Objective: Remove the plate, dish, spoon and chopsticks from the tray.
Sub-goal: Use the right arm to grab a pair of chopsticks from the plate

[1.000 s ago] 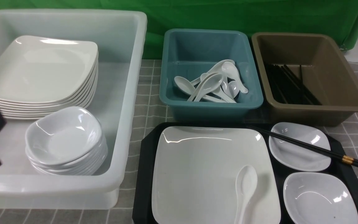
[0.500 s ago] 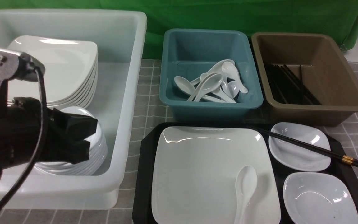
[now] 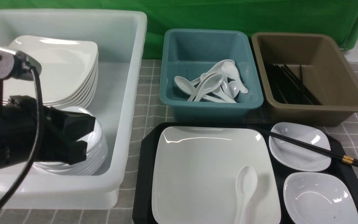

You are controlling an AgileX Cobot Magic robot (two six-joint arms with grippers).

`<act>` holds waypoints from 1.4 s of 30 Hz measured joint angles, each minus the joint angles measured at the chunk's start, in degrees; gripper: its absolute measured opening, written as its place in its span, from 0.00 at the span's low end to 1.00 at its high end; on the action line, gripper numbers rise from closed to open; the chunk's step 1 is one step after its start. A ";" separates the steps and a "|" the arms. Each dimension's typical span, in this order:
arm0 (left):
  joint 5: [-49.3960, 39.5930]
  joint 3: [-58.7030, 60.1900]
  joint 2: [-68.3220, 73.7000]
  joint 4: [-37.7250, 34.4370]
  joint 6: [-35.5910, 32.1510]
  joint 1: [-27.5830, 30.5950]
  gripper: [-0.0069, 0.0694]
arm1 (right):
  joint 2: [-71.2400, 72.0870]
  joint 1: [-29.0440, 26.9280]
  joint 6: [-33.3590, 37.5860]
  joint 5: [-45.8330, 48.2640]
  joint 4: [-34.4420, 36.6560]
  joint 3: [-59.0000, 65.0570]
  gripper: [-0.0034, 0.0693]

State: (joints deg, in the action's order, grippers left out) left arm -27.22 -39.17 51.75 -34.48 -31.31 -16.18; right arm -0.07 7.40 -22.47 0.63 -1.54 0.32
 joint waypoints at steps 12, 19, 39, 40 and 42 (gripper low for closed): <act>-0.62 0.00 0.00 -8.69 -10.84 0.00 0.11 | -24.95 1.95 14.79 25.24 1.54 -25.91 0.22; -3.72 0.00 -2.01 -10.01 -13.75 0.00 0.11 | -57.96 3.66 32.27 45.40 1.54 -49.99 0.22; -6.41 0.00 -13.71 -6.79 -16.54 0.00 0.11 | -105.15 3.66 52.41 53.18 1.54 -79.60 0.77; -6.48 0.00 -13.71 -6.78 -16.54 0.00 0.11 | -105.55 3.66 52.73 53.12 1.54 -79.69 0.77; -6.48 0.00 -13.71 -6.74 -16.54 0.00 0.11 | -107.31 3.66 53.69 52.79 1.14 -79.74 0.77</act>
State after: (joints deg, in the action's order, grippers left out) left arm -33.70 -39.17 38.04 -41.21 -47.85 -16.18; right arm -107.37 11.05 31.22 53.42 -0.40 -79.42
